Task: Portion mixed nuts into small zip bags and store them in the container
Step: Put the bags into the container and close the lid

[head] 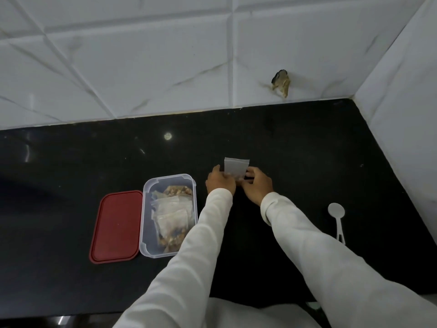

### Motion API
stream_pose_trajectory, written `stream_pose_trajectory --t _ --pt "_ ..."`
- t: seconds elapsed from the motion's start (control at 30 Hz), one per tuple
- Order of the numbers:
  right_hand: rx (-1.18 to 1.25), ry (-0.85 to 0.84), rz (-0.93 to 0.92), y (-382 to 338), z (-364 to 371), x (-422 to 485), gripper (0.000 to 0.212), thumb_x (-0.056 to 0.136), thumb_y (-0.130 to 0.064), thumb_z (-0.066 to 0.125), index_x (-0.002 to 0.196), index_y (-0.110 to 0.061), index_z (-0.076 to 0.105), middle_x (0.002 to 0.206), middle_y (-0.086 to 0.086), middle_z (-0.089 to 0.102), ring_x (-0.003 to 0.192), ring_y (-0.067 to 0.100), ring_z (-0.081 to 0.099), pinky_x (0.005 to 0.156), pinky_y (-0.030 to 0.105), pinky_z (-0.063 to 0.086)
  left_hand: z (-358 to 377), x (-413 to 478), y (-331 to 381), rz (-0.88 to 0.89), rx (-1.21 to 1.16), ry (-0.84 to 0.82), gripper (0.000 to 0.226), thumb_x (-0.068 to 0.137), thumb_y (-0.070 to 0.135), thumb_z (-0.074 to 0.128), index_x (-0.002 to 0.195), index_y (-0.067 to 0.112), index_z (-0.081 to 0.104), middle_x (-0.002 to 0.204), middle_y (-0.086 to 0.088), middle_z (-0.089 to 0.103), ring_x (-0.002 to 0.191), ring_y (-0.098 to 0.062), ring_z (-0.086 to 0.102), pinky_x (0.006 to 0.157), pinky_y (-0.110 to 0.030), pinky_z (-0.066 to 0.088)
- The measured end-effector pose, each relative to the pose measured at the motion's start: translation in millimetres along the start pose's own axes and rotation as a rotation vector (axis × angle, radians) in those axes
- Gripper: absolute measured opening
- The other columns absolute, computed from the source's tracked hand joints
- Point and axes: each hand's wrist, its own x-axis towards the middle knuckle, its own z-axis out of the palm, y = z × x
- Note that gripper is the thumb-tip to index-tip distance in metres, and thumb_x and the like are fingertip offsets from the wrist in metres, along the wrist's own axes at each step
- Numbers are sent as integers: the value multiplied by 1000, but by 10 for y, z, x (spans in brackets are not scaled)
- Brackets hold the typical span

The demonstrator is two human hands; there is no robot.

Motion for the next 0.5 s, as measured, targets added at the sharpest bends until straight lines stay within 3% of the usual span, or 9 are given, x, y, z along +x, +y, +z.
stream_pose_trajectory --t 0.1,0.27,0.37,0.5 --pt "103 10 43 -21 0 -13 49 90 -16 65 137 -19 47 130 2 60 115 17 59 89 24 43 -21 3 10 -62 -119 -18 47 95 8 49 142 14 46 135 -10 57 125 -28 54 104 -35 43" --pt "211 75 59 28 9 -58 50 88 -22 68 135 -19 51 121 -2 64 112 17 61 97 31 48 -57 21 -54 -72 -152 -74 35 95 17 57 130 17 58 121 -4 67 110 -23 62 86 -27 45" --pt "246 85 52 109 38 -89 39 86 -25 71 123 -23 61 111 -4 67 103 14 64 96 38 52 -73 8 -115 -68 -174 -104 26 93 17 61 118 17 67 109 -3 71 103 -23 66 96 -36 51" --pt "228 108 -6 158 14 -198 21 87 -30 68 108 -24 69 101 -7 70 95 11 66 92 38 54 -96 -59 -167 -31 -172 -154 14 93 19 61 104 21 70 101 -1 73 98 -21 67 97 -42 52"
